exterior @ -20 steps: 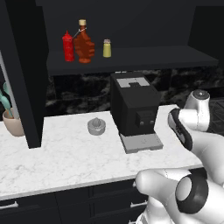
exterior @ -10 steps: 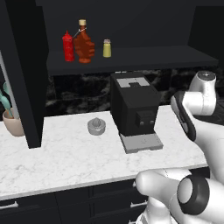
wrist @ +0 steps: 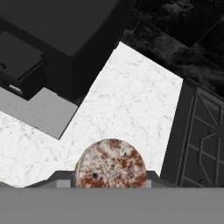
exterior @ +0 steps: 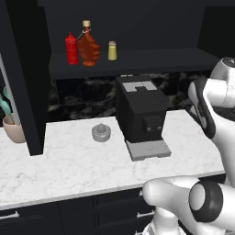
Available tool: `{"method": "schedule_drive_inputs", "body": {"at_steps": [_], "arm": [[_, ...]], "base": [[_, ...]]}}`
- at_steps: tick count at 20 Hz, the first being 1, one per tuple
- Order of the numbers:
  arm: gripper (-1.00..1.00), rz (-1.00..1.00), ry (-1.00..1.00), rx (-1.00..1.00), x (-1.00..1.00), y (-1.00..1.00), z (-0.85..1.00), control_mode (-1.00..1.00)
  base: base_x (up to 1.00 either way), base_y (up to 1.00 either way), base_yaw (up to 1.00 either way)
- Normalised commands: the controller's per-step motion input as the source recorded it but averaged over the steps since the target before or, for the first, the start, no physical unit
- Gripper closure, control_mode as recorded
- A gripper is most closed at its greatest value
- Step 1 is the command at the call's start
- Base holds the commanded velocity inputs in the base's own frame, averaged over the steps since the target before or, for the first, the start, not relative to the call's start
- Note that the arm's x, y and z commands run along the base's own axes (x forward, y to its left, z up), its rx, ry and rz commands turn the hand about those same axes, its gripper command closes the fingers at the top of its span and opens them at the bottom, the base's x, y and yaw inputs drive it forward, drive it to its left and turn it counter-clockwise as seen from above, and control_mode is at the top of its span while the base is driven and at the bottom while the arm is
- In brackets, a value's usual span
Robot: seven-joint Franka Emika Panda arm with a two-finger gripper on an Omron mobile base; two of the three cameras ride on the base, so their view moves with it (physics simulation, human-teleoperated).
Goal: Put the shaker and condiment bottle from the counter next to their counterparts in the cabinet.
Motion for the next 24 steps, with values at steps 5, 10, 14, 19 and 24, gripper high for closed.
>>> {"method": "schedule_drive_inputs", "body": {"at_steps": [5, 10, 14, 19, 24], "arm": [[1.00, 0.00, -0.14, 0.02, -0.40, 0.00, 0.28, -1.00], [1.00, 0.00, -0.32, 0.00, -0.74, 0.00, 0.18, -1.00], [1.00, 0.01, -0.29, 0.00, -0.54, 0.05, 0.04, -1.00], [1.00, 0.01, -0.16, -0.03, -0.08, 0.55, 0.20, -1.00], [1.00, 0.00, -0.06, -0.06, 0.00, 0.79, 0.42, -1.00]], "base": [[0.00, 0.00, 0.00], [0.00, 0.00, 0.00], [0.00, 0.00, 0.00], [0.00, 0.00, 0.00], [0.00, 0.00, 0.00]]}}
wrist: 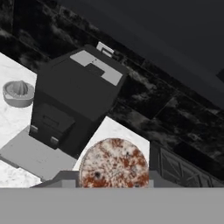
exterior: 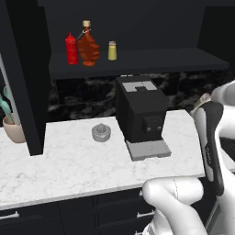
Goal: Put the shaker and condiment bottle from the counter next to their counterparts in the cabinet.
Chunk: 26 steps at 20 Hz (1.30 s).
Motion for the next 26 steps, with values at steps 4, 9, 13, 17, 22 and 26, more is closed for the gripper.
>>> {"method": "schedule_drive_inputs", "body": {"at_steps": [4, 9, 13, 17, 22, 26], "arm": [[1.00, 0.00, -0.04, -0.01, 0.00, 0.59, 0.53, -1.00], [1.00, 0.00, -0.01, 0.00, 0.00, 0.49, 0.59, -1.00], [1.00, 0.00, 0.00, 0.00, 0.00, 0.41, 0.54, -1.00], [1.00, 0.00, 0.00, 0.00, 0.00, 0.41, 0.46, -1.00], [1.00, 0.01, 0.00, 0.00, 0.00, 0.39, 0.35, -1.00], [1.00, 0.04, -0.01, 0.02, 0.00, 0.34, 0.41, -1.00]], "base": [[0.00, 0.00, 0.00], [0.00, 0.00, 0.00], [0.00, 0.00, 0.00], [0.00, 0.00, 0.00], [0.00, 0.00, 0.00], [0.00, 0.00, 0.00]]}}
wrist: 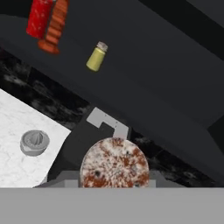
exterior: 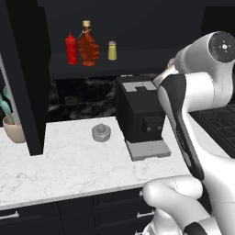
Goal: Put the shaker and condiment bottle from the counter next to their counterparts in the cabinet.
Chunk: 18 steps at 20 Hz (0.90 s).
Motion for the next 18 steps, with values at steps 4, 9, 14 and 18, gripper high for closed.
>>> {"method": "schedule_drive_inputs", "body": {"at_steps": [4, 9, 14, 18], "arm": [[1.00, 0.05, -0.02, 0.04, 0.00, 0.31, 0.39, -1.00], [1.00, 0.05, -0.01, 0.07, 0.00, 0.21, 0.17, -1.00], [1.00, 0.09, -0.11, 0.00, 0.00, 0.16, -0.10, -1.00], [1.00, 0.05, -0.14, 0.00, 0.00, 0.13, -0.29, -1.00]], "base": [[0.00, 0.00, 0.00], [0.00, 0.00, 0.00], [0.00, 0.00, 0.00], [0.00, 0.00, 0.00]]}}
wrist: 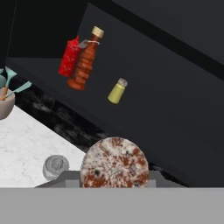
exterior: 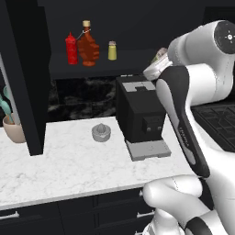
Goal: Put the shaker and condiment bottle from the counter next to their counterparts in the cabinet.
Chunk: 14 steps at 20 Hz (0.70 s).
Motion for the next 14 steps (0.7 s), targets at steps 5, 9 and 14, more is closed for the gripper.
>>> {"method": "schedule_drive_inputs", "body": {"at_steps": [5, 9, 14], "arm": [[1.00, 0.03, -0.14, 0.00, 0.02, 0.05, -0.36, -1.00], [1.00, 0.01, -0.03, 0.00, 0.23, 0.10, -0.10, -1.00], [1.00, 0.00, 0.00, 0.00, 0.50, 0.21, 0.00, -1.00]], "base": [[0.00, 0.00, 0.00], [0.00, 0.00, 0.00], [0.00, 0.00, 0.00]]}}
